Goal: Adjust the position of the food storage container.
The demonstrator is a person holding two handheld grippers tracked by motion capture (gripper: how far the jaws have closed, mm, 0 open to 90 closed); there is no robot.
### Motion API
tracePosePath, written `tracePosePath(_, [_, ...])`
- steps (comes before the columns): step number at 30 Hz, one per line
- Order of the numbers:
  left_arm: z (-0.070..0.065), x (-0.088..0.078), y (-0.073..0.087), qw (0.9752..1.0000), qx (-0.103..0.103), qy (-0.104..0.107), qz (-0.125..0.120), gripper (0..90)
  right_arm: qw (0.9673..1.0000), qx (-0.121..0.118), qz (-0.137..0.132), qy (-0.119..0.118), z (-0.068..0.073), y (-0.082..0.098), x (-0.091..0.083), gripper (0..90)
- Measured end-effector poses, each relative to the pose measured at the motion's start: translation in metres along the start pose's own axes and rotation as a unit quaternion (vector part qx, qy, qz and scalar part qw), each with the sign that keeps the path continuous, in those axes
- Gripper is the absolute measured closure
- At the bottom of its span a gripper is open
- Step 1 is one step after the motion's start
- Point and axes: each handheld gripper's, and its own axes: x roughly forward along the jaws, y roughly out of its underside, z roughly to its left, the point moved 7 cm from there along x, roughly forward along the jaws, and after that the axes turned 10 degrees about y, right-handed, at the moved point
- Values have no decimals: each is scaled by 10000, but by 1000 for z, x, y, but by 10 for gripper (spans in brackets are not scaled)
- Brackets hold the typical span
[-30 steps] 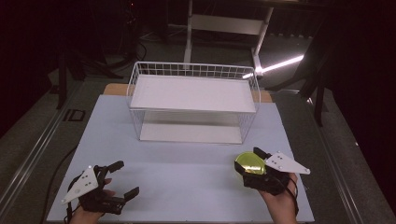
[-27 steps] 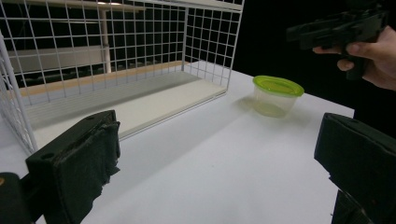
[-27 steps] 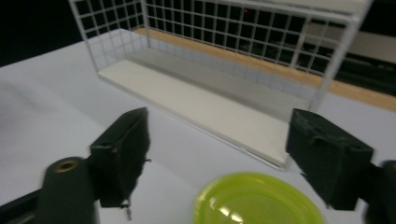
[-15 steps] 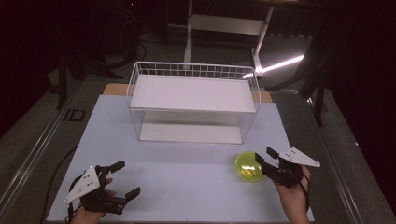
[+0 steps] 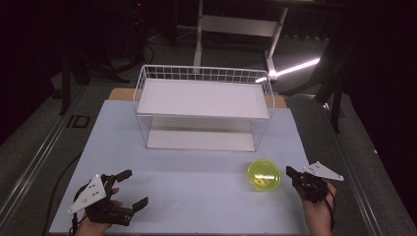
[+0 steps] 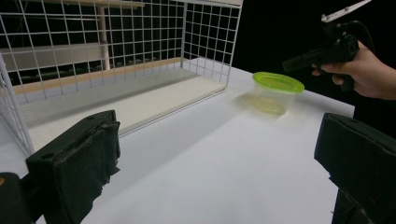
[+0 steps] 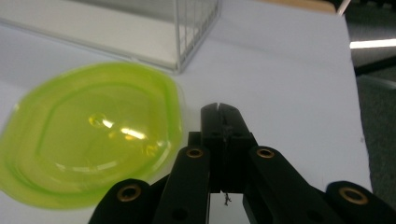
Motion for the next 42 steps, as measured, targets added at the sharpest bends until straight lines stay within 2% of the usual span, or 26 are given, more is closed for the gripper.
tracePosePath(3, [0, 0, 0, 10000, 22, 1, 6, 11, 9999, 30, 139, 43, -2, 9, 3, 898])
tracePosePath(5, [-1, 0, 0, 10000, 20, 4, -6, 11, 9997, 103, 203, -14, -2, 15, 5, 899])
tracePosePath(16, [-1, 0, -1, 10000, 34, 1, -6, 11, 9978, 11, 652, -132, 11, 40, 17, 899])
tracePosePath(25, [-1, 0, 0, 10000, 27, 1, 10, 11, 9964, -84, 692, -477, 30, 40, 19, 900])
tracePosePath(32, [0, 0, 0, 10000, 17, -15, 15, 11, 9955, -190, 698, -604, 40, 37, 20, 900])
tracePosePath(37, [-1, 0, 0, 10000, 38, -11, 21, 11, 9935, -246, 686, -871, 54, 33, 19, 900])
tracePosePath(39, [-1, 0, 0, 10000, 18, -5, 8, 11, 9929, -166, 704, -939, 56, 32, 20, 900])
tracePosePath(42, [-1, 0, 0, 10000, 29, -7, 14, 11, 9941, -150, 679, -829, 51, 29, 22, 900])
